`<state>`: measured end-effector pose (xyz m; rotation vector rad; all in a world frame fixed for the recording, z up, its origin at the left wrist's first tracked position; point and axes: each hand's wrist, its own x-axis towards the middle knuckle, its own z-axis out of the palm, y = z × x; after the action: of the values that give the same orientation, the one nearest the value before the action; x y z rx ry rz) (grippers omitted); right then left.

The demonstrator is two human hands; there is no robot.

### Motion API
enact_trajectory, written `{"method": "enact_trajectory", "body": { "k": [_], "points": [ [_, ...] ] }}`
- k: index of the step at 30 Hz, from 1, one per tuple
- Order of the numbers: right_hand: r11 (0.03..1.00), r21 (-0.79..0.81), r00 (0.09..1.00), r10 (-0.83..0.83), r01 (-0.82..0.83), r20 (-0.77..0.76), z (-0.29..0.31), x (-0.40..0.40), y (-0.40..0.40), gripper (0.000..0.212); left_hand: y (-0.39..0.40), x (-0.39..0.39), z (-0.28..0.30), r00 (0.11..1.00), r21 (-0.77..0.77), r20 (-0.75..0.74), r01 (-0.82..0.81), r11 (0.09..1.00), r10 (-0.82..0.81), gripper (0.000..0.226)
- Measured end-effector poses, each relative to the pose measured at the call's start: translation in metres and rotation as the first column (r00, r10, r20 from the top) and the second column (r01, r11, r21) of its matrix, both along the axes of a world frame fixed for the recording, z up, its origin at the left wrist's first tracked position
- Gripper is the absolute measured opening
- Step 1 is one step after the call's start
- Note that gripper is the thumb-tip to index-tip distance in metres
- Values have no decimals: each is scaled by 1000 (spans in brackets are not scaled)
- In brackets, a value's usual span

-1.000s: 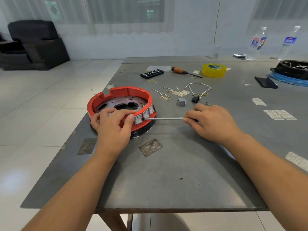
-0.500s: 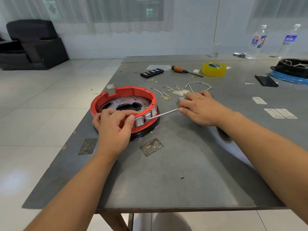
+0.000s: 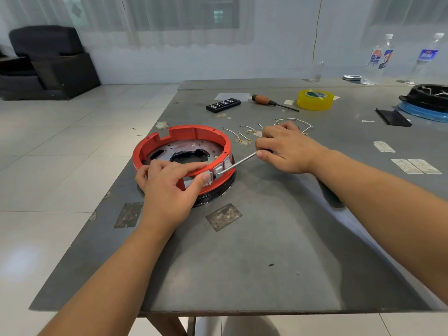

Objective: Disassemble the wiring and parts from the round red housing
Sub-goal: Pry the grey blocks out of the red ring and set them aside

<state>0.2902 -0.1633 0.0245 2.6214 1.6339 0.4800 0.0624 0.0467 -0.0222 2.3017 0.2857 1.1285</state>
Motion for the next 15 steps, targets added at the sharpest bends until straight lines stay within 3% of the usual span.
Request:
{"method": "enact_trajectory", "body": {
  "k": [15],
  "points": [
    [994,90,994,56,-65,96,8,-9,0,46,-1,-1,-1,1000,-27,2,17,1000,-17,30]
  ]
}}
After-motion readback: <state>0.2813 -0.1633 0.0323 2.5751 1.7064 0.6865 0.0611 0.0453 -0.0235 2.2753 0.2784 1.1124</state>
